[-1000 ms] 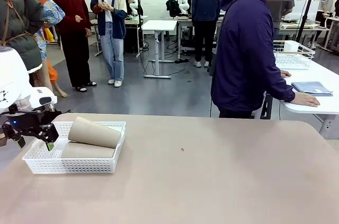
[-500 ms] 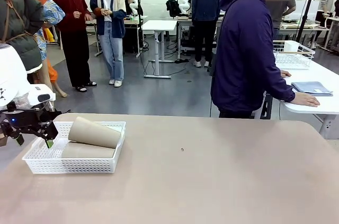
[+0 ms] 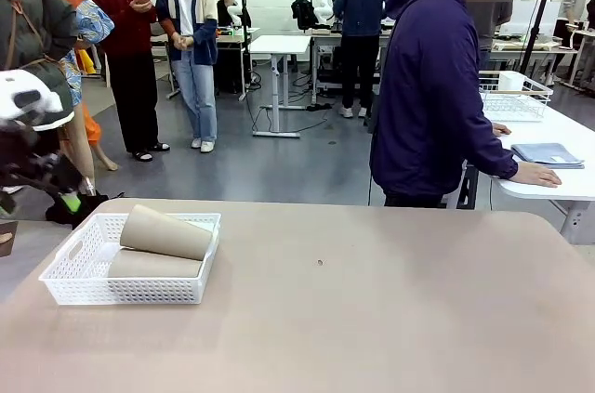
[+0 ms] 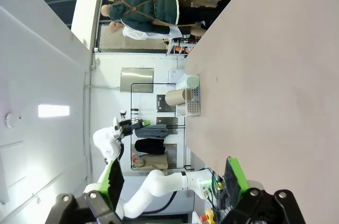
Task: Clean and organize the cups into the basket.
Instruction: Move the Organizing basket back to the left side of the table.
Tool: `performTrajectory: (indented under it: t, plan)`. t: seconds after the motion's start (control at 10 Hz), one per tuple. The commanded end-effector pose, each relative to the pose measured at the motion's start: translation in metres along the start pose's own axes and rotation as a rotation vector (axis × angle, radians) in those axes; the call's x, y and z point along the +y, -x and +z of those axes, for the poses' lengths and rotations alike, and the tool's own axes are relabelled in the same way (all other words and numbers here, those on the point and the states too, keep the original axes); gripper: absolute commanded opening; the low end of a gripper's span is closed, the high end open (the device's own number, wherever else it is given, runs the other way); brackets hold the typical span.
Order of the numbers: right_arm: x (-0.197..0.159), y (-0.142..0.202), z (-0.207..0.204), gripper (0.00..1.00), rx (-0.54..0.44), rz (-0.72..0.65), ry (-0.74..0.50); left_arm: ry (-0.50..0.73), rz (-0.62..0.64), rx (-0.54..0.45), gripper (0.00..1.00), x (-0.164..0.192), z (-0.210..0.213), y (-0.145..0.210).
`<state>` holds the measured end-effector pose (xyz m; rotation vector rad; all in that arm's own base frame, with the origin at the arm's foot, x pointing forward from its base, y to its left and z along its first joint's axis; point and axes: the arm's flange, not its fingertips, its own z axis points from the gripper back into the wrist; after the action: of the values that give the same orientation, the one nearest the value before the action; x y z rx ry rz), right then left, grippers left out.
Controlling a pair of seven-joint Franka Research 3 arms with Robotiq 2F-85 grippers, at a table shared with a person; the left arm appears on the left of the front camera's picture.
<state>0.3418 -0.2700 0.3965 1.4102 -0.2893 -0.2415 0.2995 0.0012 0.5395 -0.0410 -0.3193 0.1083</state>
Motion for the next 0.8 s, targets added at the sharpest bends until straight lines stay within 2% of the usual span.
performTrajectory:
  t: [0.0, 0.2, 0.3, 0.7]
  plan:
    - [0.001, 0.002, 0.0, 1.0, 0.011, 0.009, 0.012, -0.027, 0.026, 0.008, 1.0, 0.002, -0.019, 0.08]
    - [0.001, 0.002, 0.0, 1.0, 0.011, 0.009, 0.012, -0.112, 0.057, 0.04, 1.0, -0.012, -0.04, 0.071]
    - [0.001, 0.002, 0.0, 1.0, 0.011, 0.009, 0.012, -0.022, 0.007, 0.013, 1.0, -0.005, 0.032, 0.036]
    - [0.001, 0.002, 0.0, 1.0, 0.011, 0.009, 0.012, -0.022, 0.007, 0.013, 1.0, -0.005, 0.032, 0.036]
